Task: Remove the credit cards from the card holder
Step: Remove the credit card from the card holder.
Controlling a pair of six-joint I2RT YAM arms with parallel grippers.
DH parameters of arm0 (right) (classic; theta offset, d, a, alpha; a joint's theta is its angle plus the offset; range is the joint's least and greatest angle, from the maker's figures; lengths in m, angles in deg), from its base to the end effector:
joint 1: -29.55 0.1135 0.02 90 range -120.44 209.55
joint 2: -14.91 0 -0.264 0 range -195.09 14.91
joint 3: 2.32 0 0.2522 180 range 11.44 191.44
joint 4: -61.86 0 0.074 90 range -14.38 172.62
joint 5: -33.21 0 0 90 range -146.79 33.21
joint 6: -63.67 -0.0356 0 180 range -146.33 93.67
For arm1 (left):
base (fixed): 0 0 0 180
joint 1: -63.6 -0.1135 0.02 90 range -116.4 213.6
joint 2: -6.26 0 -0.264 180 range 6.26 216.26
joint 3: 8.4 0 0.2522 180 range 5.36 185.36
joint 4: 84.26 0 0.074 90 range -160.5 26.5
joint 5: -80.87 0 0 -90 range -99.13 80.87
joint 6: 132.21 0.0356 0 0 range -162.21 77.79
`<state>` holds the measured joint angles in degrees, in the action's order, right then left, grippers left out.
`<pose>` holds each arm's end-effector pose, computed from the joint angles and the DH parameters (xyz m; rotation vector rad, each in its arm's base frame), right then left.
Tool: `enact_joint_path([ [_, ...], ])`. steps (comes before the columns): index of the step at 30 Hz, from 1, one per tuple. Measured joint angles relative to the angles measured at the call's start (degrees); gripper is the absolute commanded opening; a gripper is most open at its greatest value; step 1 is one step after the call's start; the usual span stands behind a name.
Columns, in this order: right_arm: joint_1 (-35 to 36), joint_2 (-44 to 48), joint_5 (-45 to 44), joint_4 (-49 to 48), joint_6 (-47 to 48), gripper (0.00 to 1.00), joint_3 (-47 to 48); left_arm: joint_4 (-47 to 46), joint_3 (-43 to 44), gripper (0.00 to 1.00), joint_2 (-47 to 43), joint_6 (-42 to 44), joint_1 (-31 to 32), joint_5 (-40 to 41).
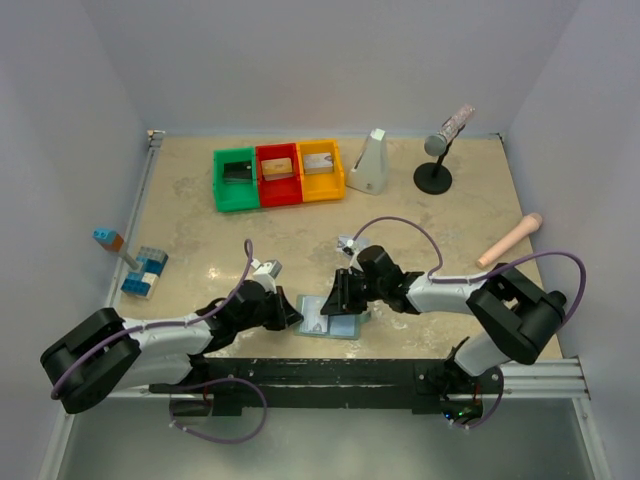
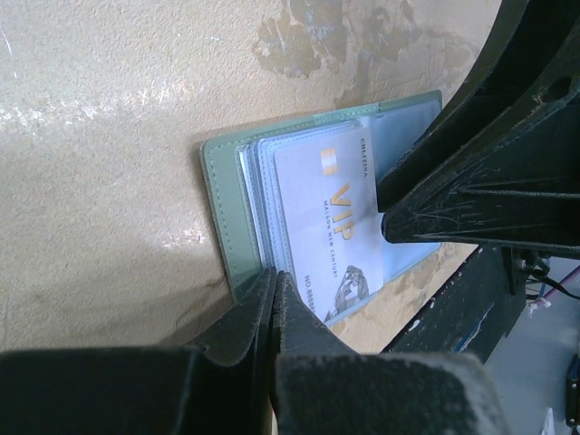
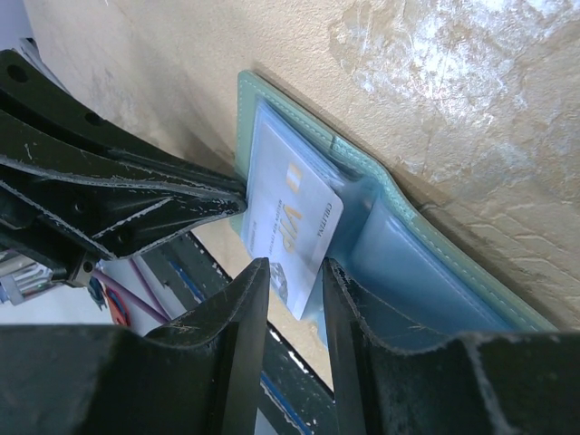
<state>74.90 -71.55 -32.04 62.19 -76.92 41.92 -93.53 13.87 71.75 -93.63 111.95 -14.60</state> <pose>0.1783 0.2017 0.1356 -0.1325 2.6257 1.2387 0.1204 -0.1405 0.1199 -0.0033 2.3767 -1.0403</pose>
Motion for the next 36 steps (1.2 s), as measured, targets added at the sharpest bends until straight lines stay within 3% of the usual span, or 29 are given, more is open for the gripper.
enact_joint_path([
  [36, -2.03, -6.12, 5.95, -10.49, -3.65, 0.33, -1.7, -6.95, -1.36, 0.0, 4.31, -0.68, -0.74, -1.62],
])
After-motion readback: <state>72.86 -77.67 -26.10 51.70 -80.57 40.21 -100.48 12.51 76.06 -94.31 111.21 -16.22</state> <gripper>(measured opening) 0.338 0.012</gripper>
